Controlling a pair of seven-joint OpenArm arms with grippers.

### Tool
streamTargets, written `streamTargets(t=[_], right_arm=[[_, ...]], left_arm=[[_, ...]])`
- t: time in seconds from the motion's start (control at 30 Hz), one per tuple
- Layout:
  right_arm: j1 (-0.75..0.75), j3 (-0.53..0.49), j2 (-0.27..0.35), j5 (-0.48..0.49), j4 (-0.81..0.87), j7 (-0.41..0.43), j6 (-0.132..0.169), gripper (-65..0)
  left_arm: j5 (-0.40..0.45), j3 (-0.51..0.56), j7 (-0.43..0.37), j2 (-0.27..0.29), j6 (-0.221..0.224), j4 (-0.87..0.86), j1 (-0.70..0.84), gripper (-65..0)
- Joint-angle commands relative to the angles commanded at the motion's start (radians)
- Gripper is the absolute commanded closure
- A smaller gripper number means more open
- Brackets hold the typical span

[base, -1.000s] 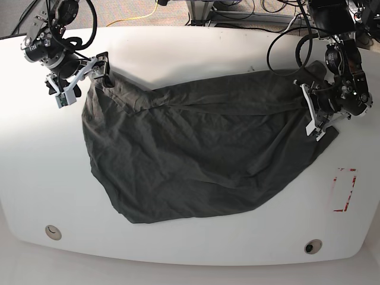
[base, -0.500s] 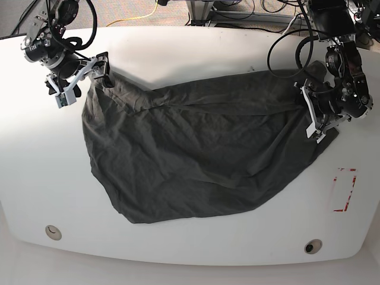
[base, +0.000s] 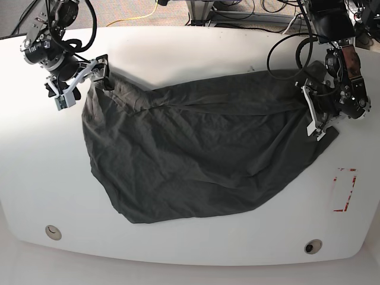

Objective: Layout the t-shirt on the table in an organized manner, then fold the t-shirt properly
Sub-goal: 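Grasp the shirt edge with the left gripper at a new spot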

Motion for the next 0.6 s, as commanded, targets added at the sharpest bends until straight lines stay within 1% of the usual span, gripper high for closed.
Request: streamTargets(t=[0.07, 0.13, 0.23, 0.3, 0.37, 0.6], right_arm=[[0.000, 0.000, 0.000, 0.000, 0.000, 0.000, 0.000, -63.4], [0.000, 0.000, 0.000, 0.000, 0.000, 0.000, 0.000, -63.4], [0.000, 0.000, 0.000, 0.000, 0.000, 0.000, 0.000, -63.4], [0.000, 0.000, -0.002, 0.000, 0.000, 0.000, 0.000, -63.4], [0.000, 0.000, -0.002, 0.000, 0.000, 0.000, 0.000, -63.4], [0.000, 0.000, -0.002, 0.000, 0.000, 0.000, 0.000, -63.4]], left_arm=[[0.002, 0.018, 0.000, 0.000, 0.000, 0.000, 0.000, -33.1], [0.002, 0.043, 0.000, -0.005, 0.000, -0.005, 0.000, -27.9], [0.002, 0.075, -0.002, -0.018, 0.000, -0.006, 0.000, -16.4], [0.002, 0.091, -0.002, -0.020, 0.000, -0.006, 0.000, -6.7], [0.002, 0.098, 0.000, -0.020, 0.000, -0.006, 0.000, -0.6], [-0.003, 0.101, 0.004, -0.023, 0.000, 0.003, 0.000, -0.3]])
